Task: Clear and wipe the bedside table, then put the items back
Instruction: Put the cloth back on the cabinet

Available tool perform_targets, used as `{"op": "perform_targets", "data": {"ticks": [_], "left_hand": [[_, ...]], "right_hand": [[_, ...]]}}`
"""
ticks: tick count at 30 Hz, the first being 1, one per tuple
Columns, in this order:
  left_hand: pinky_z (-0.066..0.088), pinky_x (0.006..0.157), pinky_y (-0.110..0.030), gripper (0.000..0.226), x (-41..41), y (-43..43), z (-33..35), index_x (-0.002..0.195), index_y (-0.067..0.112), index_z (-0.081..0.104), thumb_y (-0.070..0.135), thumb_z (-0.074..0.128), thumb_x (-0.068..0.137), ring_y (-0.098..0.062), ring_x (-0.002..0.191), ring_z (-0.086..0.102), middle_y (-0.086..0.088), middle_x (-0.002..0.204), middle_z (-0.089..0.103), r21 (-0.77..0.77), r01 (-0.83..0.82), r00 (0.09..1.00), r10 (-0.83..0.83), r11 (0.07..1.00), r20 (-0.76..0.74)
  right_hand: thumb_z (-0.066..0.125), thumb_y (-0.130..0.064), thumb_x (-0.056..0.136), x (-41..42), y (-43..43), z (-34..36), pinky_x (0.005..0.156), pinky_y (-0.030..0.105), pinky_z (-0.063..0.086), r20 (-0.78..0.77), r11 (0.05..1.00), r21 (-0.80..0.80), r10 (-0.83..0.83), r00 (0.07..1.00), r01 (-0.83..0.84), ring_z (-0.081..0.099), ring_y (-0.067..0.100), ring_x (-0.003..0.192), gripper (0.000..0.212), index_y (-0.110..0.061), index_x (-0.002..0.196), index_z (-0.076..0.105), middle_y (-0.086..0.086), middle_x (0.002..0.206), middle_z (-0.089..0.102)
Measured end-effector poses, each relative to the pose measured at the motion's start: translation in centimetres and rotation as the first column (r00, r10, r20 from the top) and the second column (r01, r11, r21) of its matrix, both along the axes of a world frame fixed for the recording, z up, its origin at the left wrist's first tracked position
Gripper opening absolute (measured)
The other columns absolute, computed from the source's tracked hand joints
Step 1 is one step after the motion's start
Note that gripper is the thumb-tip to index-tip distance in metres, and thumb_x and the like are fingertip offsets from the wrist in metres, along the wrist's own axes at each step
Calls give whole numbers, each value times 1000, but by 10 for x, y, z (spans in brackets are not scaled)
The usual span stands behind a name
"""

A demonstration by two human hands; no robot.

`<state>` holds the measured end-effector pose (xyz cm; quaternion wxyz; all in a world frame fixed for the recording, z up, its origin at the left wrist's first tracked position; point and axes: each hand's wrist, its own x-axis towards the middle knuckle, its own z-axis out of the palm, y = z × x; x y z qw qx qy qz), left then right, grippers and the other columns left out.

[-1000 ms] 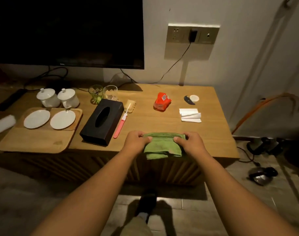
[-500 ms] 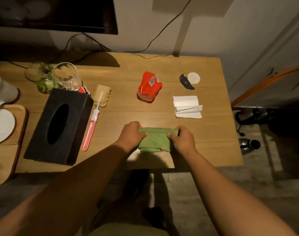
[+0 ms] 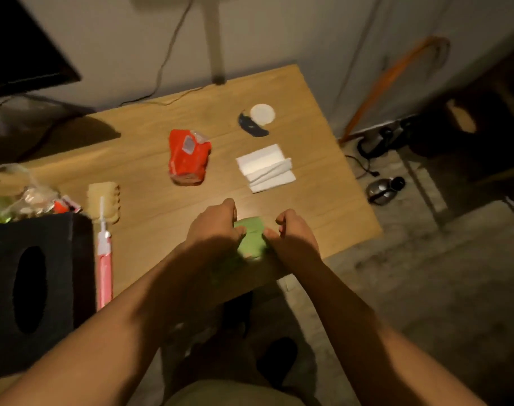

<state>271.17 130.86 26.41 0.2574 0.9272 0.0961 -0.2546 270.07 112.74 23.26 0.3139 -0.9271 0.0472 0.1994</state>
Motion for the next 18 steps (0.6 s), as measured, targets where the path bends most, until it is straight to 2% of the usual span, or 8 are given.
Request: {"op": "perform_targets", "data": {"ticks": [4,6,9,11,14,16,18], "left_hand": [[54,77,-43,18,8,-66,23,87,21,56,30,69,81,-20,81,62,0,87,67,-162,286,958,-280,944,62],[51,76,-35,20,8,-100,34,94,17,58,29,70,83,-21,83,62,-1,88,65,-179,444,896,-438,878,75],[45,73,-31,23,-9,-160,58,99,12,62,24,73,83,-24,85,62,-3,86,63,-199,652,758,-639,732,130],[50,78,-34,23,-47,-217,82,103,16,62,26,72,84,-21,85,63,-4,93,67,-156,793,609,-777,590,160],[55,76,-34,26,-117,-284,111,110,21,61,31,68,87,-15,79,64,-1,96,68,-133,901,432,-879,412,200],[52,69,-29,27,-187,-332,130,112,21,61,32,67,88,-13,78,65,0,96,69,-93,962,271,-929,255,253],[49,62,-24,24,-284,-377,147,110,22,61,33,66,90,-11,75,66,1,94,69,-111,989,125,-951,97,282]], "right_hand": [[61,-48,84,-40,-67,17,58,20,38,-58,975,110,-189,980,195,56,3,72,19,-33,92,52,-12,79,59],[62,-47,83,-67,-102,29,59,19,40,-43,940,139,-307,951,310,57,0,73,17,-34,89,53,-12,79,61],[65,-39,82,-124,-153,53,69,29,50,-6,851,191,-497,868,489,59,7,73,14,-30,89,57,-9,79,61],[67,-33,83,-192,-190,73,76,36,53,29,744,224,-651,758,630,61,14,75,12,-27,89,59,-4,81,63],[69,-27,85,-287,-221,99,76,38,53,83,609,237,-789,609,757,62,18,75,11,-27,85,58,0,79,63],[69,-24,85,-373,-240,120,72,36,51,132,493,256,-870,475,832,58,14,70,14,-28,80,56,-3,74,61],[70,-25,84,-484,-251,141,63,27,46,185,347,253,-934,307,903,57,9,66,13,-26,82,57,-7,71,60]]}}
